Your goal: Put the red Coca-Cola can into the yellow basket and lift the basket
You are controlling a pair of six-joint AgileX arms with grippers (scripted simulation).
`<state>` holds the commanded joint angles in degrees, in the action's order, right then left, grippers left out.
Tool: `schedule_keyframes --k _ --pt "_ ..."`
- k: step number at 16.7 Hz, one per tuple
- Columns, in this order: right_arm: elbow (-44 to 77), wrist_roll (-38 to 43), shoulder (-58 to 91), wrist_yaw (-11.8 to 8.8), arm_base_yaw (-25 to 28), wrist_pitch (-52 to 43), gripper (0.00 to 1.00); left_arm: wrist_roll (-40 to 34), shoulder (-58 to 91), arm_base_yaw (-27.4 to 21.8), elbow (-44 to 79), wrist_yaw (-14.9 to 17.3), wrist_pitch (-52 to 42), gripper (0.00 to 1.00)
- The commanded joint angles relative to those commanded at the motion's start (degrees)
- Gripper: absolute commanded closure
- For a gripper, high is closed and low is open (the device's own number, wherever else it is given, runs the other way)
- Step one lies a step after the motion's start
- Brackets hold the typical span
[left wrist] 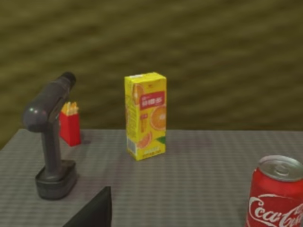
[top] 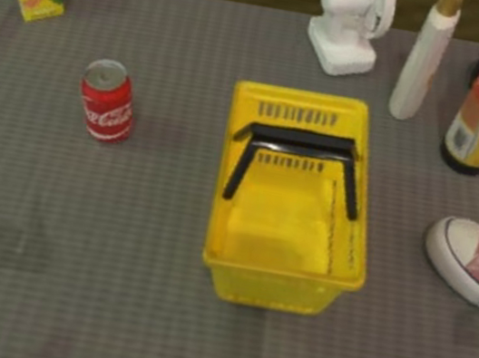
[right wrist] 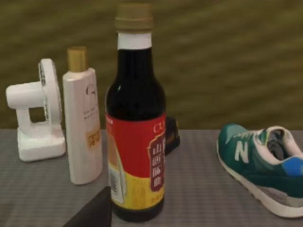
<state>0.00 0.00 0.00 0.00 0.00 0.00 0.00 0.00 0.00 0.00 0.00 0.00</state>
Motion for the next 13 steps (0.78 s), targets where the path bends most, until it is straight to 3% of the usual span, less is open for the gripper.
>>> schedule_keyframes --k 6,13 --pt "0.0 0.0 0.0 0.0 0.0 0.0 0.0 1.7 5.6 -1.7 5.5 1.1 -4.3 0.0" --pt "0.0 0.0 0.0 0.0 0.0 0.0 0.0 9.3 33.8 -6.5 33.7 3.2 -24.6 0.0"
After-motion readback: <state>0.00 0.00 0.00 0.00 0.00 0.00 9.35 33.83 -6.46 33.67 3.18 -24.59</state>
